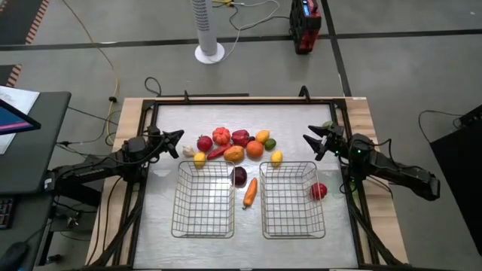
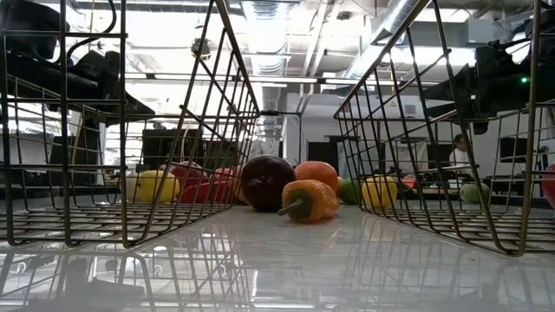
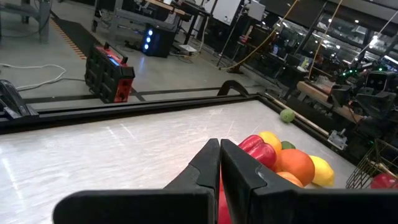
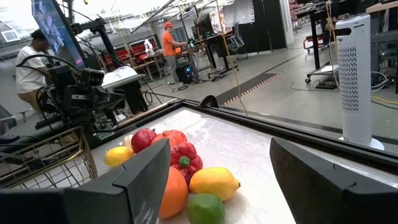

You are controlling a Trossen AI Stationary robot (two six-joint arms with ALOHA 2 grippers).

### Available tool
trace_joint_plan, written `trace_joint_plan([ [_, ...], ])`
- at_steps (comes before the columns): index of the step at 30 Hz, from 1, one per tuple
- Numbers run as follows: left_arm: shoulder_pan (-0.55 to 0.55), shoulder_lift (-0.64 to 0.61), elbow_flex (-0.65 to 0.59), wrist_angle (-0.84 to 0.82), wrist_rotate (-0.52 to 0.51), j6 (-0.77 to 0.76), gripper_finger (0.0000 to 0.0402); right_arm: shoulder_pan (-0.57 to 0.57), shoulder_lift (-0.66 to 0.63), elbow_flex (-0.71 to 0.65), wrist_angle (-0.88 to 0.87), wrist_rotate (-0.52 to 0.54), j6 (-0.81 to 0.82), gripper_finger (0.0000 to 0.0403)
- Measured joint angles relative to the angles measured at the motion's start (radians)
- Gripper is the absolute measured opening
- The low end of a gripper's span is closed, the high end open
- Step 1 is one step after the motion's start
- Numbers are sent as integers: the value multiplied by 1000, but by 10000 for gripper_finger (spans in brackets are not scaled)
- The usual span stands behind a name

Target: Sort produce into baskets

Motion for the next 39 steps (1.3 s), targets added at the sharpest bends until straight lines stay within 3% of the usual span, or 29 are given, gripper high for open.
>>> trace_joint_plan([
  [8, 0, 0, 0, 0, 0, -305, 0, 0, 0, 0, 0, 0, 0, 302],
  [25, 0, 0, 0, 0, 3, -289, 0, -3, 0, 0, 4, 6, -6, 302],
  [30, 0, 0, 0, 9, 4, -407, 0, -12, 0, 0, 11, 7, -3, 302],
  [32, 1, 0, 0, 6, 12, -471, 0, -11, 0, 0, 22, 6, 72, 302],
  [36, 1, 0, 0, 8, 41, -583, 0, -12, 0, -1, 90, 11, 379, 302],
  [39, 7, 0, 0, 81, 51, -575, 0, -19, 0, -1, 126, 23, 500, 302],
])
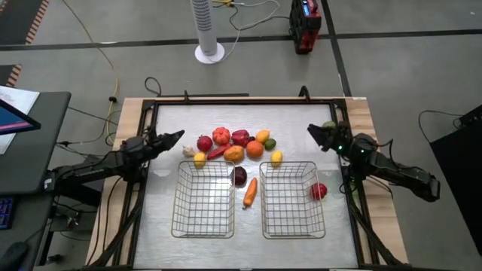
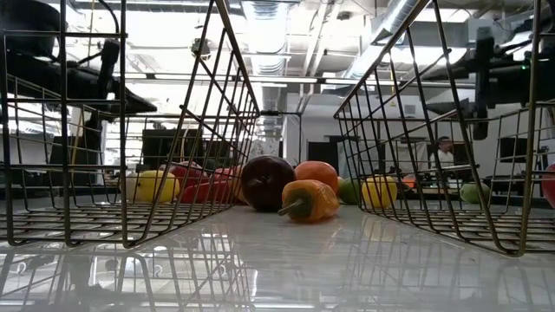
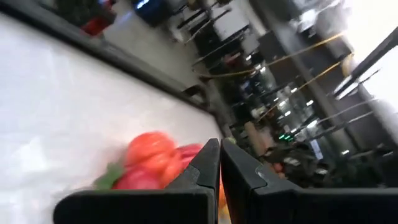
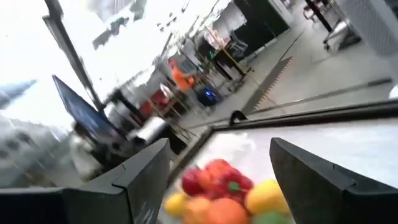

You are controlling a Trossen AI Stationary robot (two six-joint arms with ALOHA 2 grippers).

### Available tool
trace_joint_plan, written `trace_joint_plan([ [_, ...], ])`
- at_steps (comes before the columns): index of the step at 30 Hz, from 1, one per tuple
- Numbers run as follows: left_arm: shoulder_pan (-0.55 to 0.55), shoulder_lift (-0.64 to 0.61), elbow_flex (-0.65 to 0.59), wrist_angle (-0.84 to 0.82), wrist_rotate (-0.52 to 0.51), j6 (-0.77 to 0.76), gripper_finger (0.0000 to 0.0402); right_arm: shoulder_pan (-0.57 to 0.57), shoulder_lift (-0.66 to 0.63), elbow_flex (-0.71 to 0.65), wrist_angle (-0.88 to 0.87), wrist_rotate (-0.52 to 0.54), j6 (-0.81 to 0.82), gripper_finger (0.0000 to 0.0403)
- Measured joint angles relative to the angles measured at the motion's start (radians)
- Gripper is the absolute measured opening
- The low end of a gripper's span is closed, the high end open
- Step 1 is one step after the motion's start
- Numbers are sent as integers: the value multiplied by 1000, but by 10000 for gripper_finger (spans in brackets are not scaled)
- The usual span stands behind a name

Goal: Sort produce into baskets
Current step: Put the left tomato into the left brown wire basket

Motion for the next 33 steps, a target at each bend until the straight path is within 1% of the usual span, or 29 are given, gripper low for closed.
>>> trace_joint_plan([
  [1, 2, 0, 3, 29, 25, 29, 0, 0, 0, 0, 13, 4, 36, 302],
  [3, 6, 8, 27, 33, 80, 91, 0, 0, 0, 0, 23, 8, 115, 302],
  [6, 27, 54, 67, -38, 97, 105, 0, 1, 0, 0, 23, 8, 237, 302],
  [8, 50, 114, 99, -57, 139, 116, 0, -1, 1, 0, 29, 8, 301, 302],
  [11, 95, 229, 156, -66, 249, 150, 0, 1, 14, 3, 88, 7, 307, 302],
  [14, 145, 353, 231, -133, 346, 185, 0, 20, 57, 51, 75, 23, 271, 302],
  [17, 187, 475, 335, -230, 425, 266, 4, 42, 142, 149, 24, 63, 244, 302],
  [19, 205, 556, 411, -311, 467, 344, 15, 60, 219, 234, -35, 86, 211, 302],
  [21, 212, 631, 485, -386, 487, 446, 33, 75, 310, 332, -125, 113, 173, 302],
  [23, 212, 707, 561, -455, 484, 527, 57, 85, 405, 429, -226, 129, 145, 302],
  [28, 212, 880, 715, -629, 416, 683, 137, 87, 619, 636, -417, 135, 49, 302],
  [30, 212, 944, 753, -676, 393, 711, 170, 87, 695, 697, -448, 134, -11, 302],
  [33, 212, 1036, 782, -688, 409, 714, 217, 87, 785, 767, -465, 97, -99, 304],
])
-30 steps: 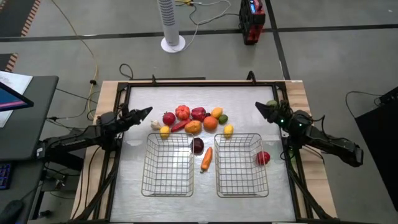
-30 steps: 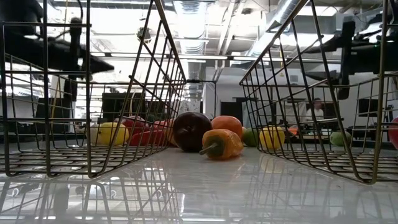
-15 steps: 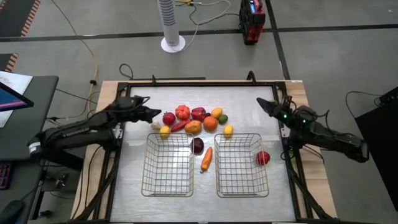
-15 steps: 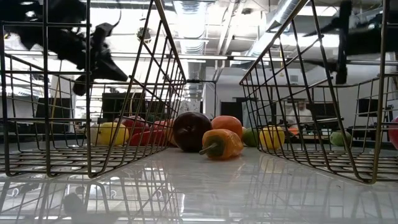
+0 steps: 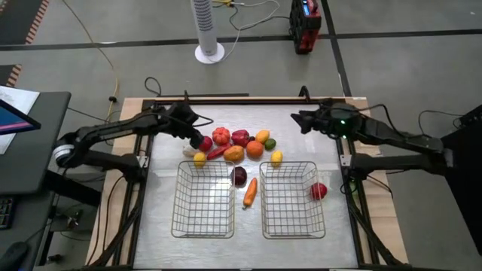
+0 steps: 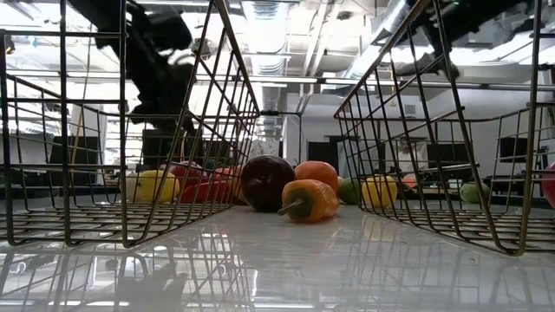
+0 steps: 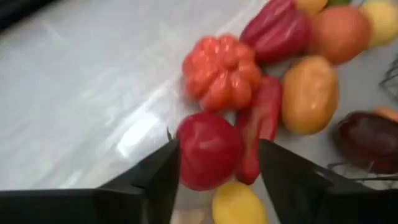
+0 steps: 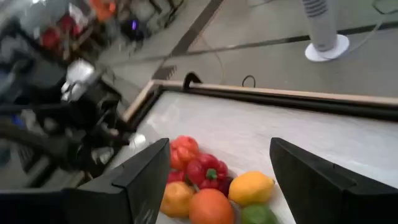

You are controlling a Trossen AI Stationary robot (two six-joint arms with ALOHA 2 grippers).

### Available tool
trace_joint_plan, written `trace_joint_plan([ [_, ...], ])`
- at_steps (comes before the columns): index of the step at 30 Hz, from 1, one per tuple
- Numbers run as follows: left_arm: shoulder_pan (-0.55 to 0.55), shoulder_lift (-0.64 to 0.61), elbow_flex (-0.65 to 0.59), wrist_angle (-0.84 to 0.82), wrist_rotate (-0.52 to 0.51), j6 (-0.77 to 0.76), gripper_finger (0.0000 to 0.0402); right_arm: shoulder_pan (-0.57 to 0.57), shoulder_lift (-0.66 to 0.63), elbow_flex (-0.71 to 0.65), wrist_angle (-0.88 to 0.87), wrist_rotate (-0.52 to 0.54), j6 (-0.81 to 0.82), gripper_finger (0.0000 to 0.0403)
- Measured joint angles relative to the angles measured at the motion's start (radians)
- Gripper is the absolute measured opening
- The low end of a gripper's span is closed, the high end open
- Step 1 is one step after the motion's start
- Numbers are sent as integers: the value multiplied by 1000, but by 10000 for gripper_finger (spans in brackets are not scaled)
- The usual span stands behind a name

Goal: Sort produce into baskets
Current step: Put the left tomato into the left brown wire basket

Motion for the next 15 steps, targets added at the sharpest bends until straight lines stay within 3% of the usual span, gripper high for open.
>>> trace_joint_plan([
  [4, -19, 122, 29, -2, 40, -5, 268, 0, 80, 68, 2, -59, -82, 318],
  [7, -40, 196, 52, -3, -1, -16, 291, 0, 126, 104, 1, -98, -130, 330],
  [11, -70, 277, 64, 5, -81, -40, 300, 0, 169, 131, 0, -163, -184, 335],
  [15, -93, 328, 69, 38, -82, -58, 301, -1, 190, 136, -5, -191, -201, 333],
])
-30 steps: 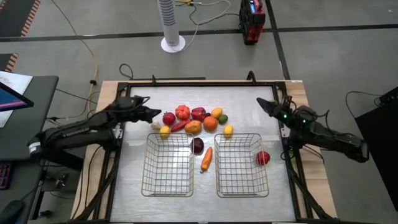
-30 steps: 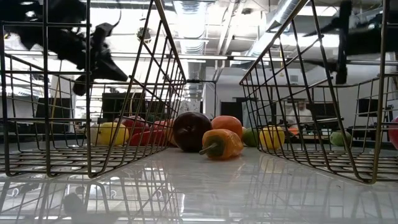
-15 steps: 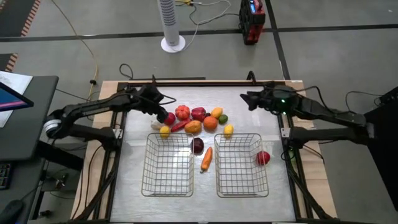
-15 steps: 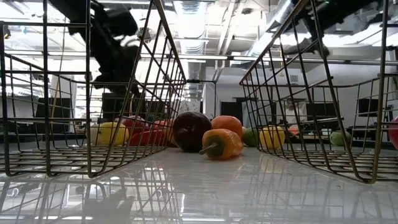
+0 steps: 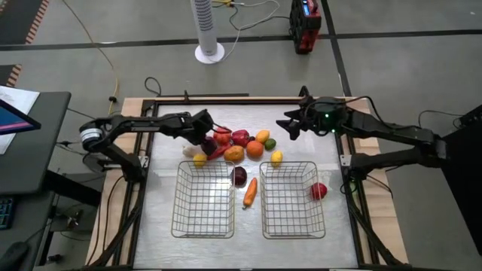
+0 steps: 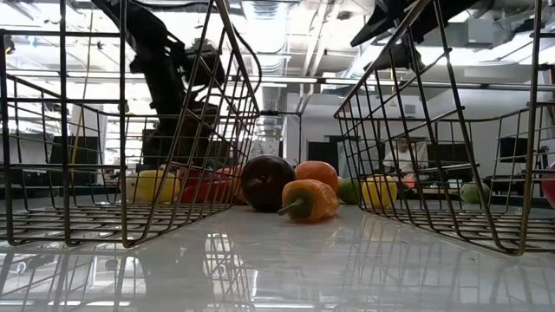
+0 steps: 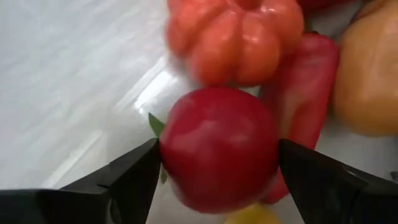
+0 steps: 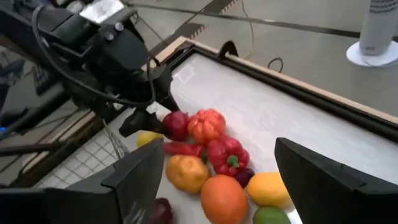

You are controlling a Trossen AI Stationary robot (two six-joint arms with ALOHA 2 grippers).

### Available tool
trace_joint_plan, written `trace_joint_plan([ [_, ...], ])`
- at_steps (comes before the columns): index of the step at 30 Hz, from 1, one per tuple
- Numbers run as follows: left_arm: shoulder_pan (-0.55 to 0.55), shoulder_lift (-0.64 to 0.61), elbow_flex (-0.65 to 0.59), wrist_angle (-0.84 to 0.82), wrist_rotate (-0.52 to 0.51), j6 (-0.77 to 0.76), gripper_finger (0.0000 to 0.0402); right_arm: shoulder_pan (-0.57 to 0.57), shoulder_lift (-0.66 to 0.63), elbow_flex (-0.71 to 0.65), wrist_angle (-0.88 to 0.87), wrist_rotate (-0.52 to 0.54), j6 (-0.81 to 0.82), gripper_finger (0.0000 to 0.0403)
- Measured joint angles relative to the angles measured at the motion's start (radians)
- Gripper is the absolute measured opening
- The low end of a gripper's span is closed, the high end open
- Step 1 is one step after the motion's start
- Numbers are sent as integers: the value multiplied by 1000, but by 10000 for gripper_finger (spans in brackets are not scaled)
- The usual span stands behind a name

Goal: Sort produce into baskets
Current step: Put the left tomato into the left brown wire basket

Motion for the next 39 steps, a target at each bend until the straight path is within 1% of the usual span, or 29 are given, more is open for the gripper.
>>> trace_joint_plan([
  [2, -12, 14, -7, -20, -20, -13, 301, -1, 6, 0, -1, -6, -2, 332],
  [6, -31, 14, -4, 9, -56, -18, 299, 0, 6, 0, -9, -7, -21, 331],
  [12, -34, 4, -5, 12, -38, -15, 272, 0, 6, 0, -24, -8, -25, 331],
  [15, -33, -22, -5, 12, -29, -3, 258, 0, 6, 0, -31, -9, -25, 331],
  [19, -24, -77, -5, 10, -27, 22, 257, 0, 6, 0, -30, -9, -25, 331],
  [22, -12, -142, -5, 10, 25, 54, 259, 0, 6, 0, -31, -9, -25, 331],
  [25, -10, -235, -5, 13, 111, 123, 259, 0, 6, 0, -30, -8, -25, 331],
  [27, -22, -307, -5, 13, 159, 197, 260, -5, 6, 0, -30, -8, -25, 331],
  [29, -43, -373, -5, 9, 181, 280, 260, -12, 6, 0, -30, -8, -25, 331],
  [34, -126, -511, -5, -4, 189, 529, 260, -36, 6, 0, -29, -7, -25, 331],
  [39, -225, -595, -5, 6, 189, 687, 260, -46, 6, 0, -29, -7, -24, 331],
])
